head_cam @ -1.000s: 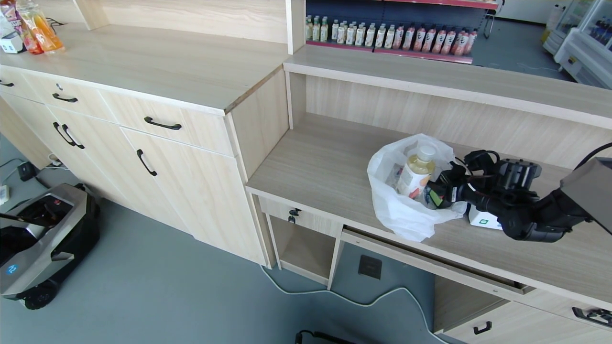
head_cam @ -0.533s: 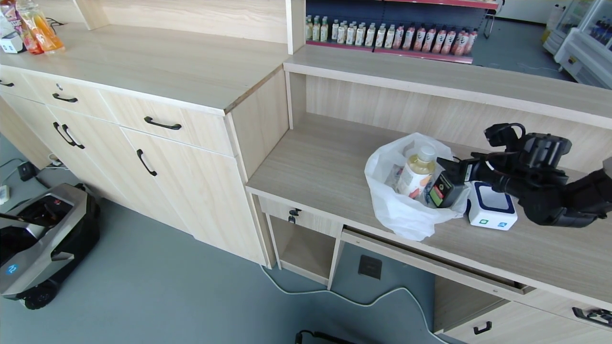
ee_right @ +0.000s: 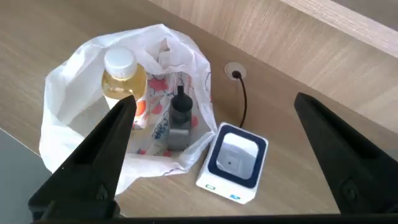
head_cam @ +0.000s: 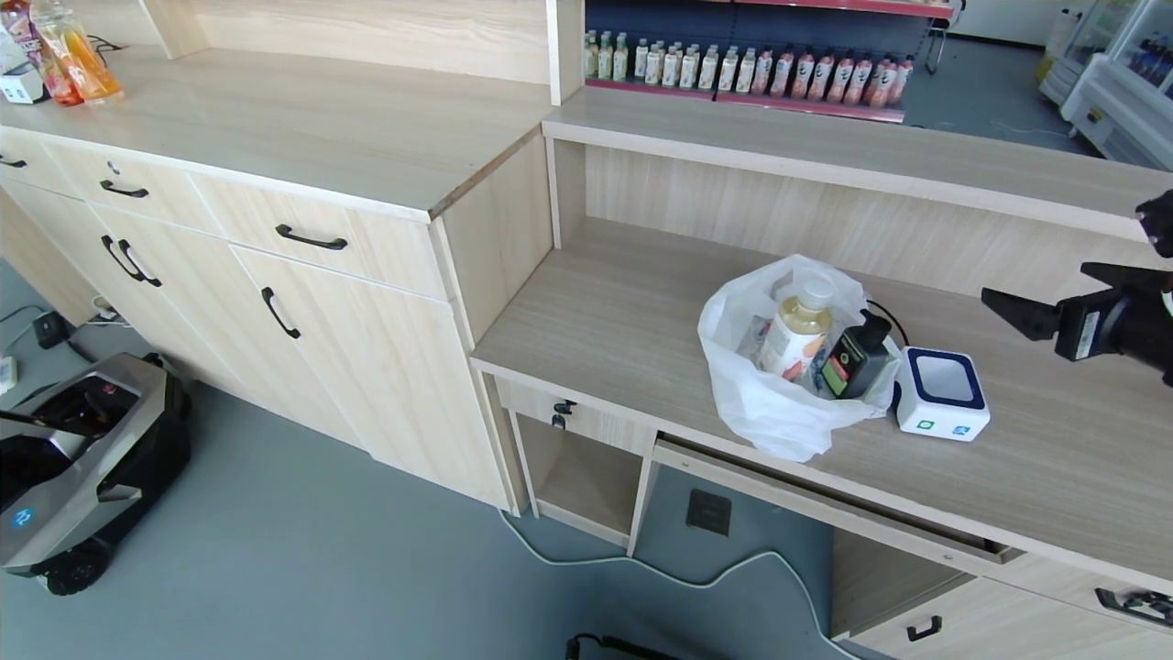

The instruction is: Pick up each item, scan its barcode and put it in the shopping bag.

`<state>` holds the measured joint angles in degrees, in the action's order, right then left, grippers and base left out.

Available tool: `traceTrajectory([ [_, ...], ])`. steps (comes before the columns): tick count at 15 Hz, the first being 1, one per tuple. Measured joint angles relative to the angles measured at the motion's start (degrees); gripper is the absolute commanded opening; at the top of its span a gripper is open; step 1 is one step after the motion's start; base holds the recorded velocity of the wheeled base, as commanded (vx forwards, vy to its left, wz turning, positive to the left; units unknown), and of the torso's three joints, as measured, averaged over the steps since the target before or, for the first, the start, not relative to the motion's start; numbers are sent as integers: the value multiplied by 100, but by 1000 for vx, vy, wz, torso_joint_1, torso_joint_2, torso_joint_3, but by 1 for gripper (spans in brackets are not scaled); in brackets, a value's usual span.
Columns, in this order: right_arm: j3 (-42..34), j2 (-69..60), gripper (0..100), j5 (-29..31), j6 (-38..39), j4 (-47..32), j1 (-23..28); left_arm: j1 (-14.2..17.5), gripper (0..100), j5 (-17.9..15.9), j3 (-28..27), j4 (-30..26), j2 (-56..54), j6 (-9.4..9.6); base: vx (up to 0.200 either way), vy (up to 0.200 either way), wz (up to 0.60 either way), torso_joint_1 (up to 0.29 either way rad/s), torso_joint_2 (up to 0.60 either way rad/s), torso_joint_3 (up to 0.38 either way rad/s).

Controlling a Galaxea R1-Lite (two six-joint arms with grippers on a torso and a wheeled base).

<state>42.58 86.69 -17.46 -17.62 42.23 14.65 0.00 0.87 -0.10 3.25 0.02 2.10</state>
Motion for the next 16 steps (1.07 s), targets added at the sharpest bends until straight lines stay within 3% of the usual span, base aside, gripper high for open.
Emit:
traceTrajectory([
  [4,-163,-1657,100,859,79,-2392,358,0,100,0,0,-2,0,1,0,0,-600,5,4,2],
  [5,-46,-1954,100,972,163,-2688,404,0,100,0,0,-2,0,1,0,0,-600,2,7,2],
  [9,-223,-2817,100,624,895,-2773,414,0,100,-2,0,0,0,0,0,0,0,0,0,0],
  [12,-1303,-3562,100,430,1014,-2550,563,0,100,0,0,-2,0,0,0,0,0,0,0,0],
  [16,-2643,-4749,100,602,1067,-2436,618,0,100,0,0,-2,0,1,0,0,0,0,0,0],
])
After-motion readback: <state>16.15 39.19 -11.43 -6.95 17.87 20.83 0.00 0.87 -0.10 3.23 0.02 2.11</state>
